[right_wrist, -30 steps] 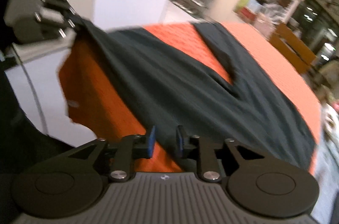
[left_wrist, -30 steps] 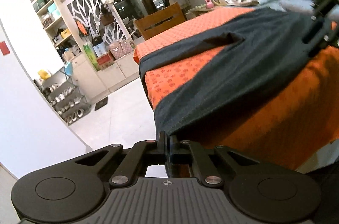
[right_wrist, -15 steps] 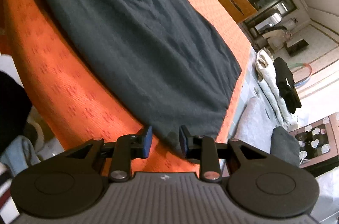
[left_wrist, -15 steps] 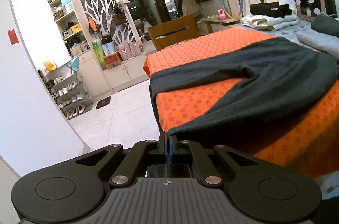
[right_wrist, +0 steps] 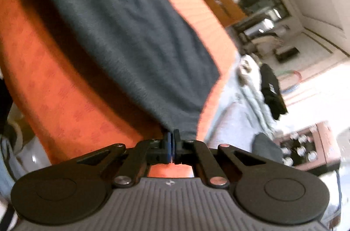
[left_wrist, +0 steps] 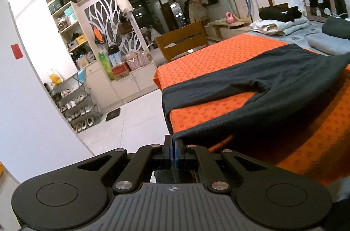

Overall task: Fold clothes
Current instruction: 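Lift the pants edge with both tools and fold it over lengthwise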

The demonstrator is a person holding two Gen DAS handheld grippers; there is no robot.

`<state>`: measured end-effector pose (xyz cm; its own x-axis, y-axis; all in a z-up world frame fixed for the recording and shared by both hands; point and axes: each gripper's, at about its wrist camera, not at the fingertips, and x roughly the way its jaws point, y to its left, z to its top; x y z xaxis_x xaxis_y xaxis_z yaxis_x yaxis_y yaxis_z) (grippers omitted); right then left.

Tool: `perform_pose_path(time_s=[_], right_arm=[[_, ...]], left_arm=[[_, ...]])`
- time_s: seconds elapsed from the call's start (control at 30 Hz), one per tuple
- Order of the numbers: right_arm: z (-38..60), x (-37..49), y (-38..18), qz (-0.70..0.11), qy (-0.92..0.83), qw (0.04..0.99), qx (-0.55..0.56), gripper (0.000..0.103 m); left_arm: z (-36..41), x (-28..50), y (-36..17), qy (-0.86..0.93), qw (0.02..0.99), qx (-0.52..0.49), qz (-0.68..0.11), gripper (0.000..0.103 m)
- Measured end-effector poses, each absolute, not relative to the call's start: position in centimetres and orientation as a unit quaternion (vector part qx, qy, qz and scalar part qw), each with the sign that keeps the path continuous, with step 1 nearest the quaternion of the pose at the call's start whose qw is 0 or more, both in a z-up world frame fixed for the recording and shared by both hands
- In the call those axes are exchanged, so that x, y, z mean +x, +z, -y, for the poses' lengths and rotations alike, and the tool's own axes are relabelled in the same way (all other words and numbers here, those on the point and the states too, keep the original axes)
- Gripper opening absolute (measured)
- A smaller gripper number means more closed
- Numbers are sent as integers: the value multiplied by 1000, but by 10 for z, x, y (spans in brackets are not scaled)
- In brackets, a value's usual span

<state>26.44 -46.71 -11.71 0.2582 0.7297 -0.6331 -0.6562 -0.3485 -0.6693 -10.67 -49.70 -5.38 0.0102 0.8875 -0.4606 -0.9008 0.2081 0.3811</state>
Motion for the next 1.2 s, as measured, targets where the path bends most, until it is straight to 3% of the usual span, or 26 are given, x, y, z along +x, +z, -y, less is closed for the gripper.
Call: perform_pose_path(time_s=[0.2, 0.47, 0.83, 1.2], right_arm=[[450, 266, -86, 29, 595, 589, -547, 2], [371, 271, -67, 31, 595, 575, -561, 2], [240, 286, -88, -4, 616, 505, -605, 2], [167, 297, -117, -39, 631, 447, -633, 2]], left_arm=[[470, -107, -41, 634, 711, 0, -304, 4], [374, -104, -27, 626, 711, -1, -319, 5], [209, -87, -33, 584, 698, -58, -410, 5], [110, -71, -67, 560, 678, -91, -467, 5]])
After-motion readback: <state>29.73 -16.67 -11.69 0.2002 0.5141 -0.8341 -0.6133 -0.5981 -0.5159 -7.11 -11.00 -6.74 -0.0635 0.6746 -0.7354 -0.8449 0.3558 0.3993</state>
